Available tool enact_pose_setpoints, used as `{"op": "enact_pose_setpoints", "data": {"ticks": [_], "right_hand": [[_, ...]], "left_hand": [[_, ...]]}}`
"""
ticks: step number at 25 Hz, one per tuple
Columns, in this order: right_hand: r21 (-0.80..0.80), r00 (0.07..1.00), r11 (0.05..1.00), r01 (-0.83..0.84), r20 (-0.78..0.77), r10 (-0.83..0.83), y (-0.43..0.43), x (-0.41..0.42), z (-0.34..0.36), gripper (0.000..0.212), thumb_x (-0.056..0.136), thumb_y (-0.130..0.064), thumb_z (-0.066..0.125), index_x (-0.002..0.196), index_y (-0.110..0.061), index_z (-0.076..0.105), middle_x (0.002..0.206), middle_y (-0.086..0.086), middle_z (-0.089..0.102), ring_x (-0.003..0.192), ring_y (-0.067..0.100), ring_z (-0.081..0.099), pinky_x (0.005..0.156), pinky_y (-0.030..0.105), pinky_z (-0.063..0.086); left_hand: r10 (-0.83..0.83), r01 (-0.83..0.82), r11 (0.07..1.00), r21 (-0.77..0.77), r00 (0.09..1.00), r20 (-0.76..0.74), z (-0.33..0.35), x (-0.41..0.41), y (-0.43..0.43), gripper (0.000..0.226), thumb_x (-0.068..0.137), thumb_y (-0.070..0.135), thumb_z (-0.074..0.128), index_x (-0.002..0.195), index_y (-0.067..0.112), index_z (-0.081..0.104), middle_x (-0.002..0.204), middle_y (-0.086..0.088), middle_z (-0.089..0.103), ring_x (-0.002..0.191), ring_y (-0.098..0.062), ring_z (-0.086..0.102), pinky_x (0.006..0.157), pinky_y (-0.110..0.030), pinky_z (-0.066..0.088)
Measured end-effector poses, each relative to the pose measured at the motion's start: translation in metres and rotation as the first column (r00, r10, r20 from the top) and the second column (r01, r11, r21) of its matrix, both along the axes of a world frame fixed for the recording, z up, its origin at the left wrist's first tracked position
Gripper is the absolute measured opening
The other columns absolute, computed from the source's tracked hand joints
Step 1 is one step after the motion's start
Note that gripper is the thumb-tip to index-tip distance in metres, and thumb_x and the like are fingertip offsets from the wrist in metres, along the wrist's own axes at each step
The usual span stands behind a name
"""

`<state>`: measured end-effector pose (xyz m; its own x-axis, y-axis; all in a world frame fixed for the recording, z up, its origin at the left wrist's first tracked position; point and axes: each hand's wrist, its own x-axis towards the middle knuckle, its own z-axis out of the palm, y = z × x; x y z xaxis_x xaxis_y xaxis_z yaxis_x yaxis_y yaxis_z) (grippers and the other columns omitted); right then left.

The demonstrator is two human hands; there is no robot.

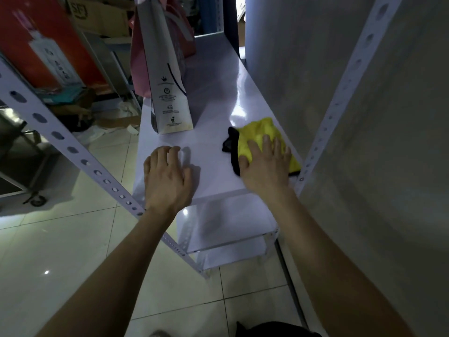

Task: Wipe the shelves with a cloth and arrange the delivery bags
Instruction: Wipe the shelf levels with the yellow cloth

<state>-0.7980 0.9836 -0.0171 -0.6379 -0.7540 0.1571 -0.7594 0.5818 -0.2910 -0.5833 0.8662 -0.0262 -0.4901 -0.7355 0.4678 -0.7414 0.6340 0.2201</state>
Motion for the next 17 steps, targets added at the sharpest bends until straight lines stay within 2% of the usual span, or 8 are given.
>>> {"op": "enact_pose_setpoints", "data": {"ticks": [3,7,9,11,14,17], "right_hand": [[-0.040,0.998,0.998,-0.053,-0.025,0.052,0.036,0.021,-0.019,0.059,0.102,-0.047,0.041,0.154,-0.022,0.054,0.164,0.020,0.041,0.152,0.046,0.036,0.125,0.063,0.019],[0.071,0.996,0.995,-0.063,0.074,0.058,-0.051,-0.022,0.009,0.058,0.106,-0.047,0.041,0.162,-0.029,0.040,0.174,0.014,0.023,0.160,0.041,0.016,0.128,0.063,0.004],[0.108,0.987,0.990,-0.094,0.139,0.079,-0.097,-0.047,0.025,0.058,0.107,-0.046,0.040,0.162,-0.030,0.038,0.175,0.011,0.020,0.161,0.039,0.011,0.128,0.063,0.002],[0.144,0.986,0.983,-0.115,0.134,0.096,-0.112,-0.060,0.025,0.058,0.107,-0.047,0.039,0.162,-0.030,0.038,0.175,0.009,0.020,0.162,0.038,0.010,0.128,0.063,0.001],[0.083,0.987,0.988,-0.134,0.099,0.126,-0.084,-0.055,0.013,0.058,0.105,-0.046,0.045,0.160,-0.026,0.043,0.173,0.010,0.026,0.160,0.038,0.017,0.128,0.062,0.007],[0.001,0.986,0.987,-0.161,0.029,0.161,-0.017,-0.031,-0.007,0.057,0.103,-0.046,0.048,0.157,-0.026,0.048,0.172,0.011,0.032,0.158,0.039,0.026,0.127,0.060,0.014]], "left_hand": [[-0.021,0.021,1.000,-0.016,1.000,-0.011,-0.002,-0.001,0.001,0.046,0.102,0.035,0.049,0.139,0.008,0.054,0.136,-0.018,0.059,0.129,-0.036,0.051,0.113,-0.053,0.039],[-0.031,0.031,0.999,-0.015,0.999,-0.009,0.000,0.000,0.000,0.050,0.102,0.037,0.046,0.141,0.007,0.055,0.137,-0.019,0.060,0.130,-0.037,0.053,0.113,-0.053,0.040],[-0.027,0.027,1.000,-0.008,0.999,-0.025,0.000,0.003,0.000,0.052,0.102,0.039,0.044,0.141,0.006,0.055,0.138,-0.019,0.060,0.131,-0.037,0.053,0.114,-0.054,0.040],[-0.023,0.024,1.000,0.000,0.998,-0.051,0.000,0.003,0.001,0.051,0.102,0.039,0.044,0.141,0.007,0.055,0.138,-0.019,0.059,0.132,-0.037,0.052,0.115,-0.055,0.040],[-0.024,0.022,0.999,-0.028,0.998,-0.059,-0.004,0.001,-0.003,0.048,0.102,0.036,0.045,0.140,0.007,0.054,0.136,-0.019,0.060,0.131,-0.038,0.053,0.113,-0.055,0.042],[-0.036,0.030,0.997,-0.076,0.996,-0.085,-0.009,0.002,-0.006,0.044,0.103,0.034,0.048,0.138,0.009,0.055,0.133,-0.017,0.060,0.127,-0.037,0.053,0.110,-0.053,0.044]]}}
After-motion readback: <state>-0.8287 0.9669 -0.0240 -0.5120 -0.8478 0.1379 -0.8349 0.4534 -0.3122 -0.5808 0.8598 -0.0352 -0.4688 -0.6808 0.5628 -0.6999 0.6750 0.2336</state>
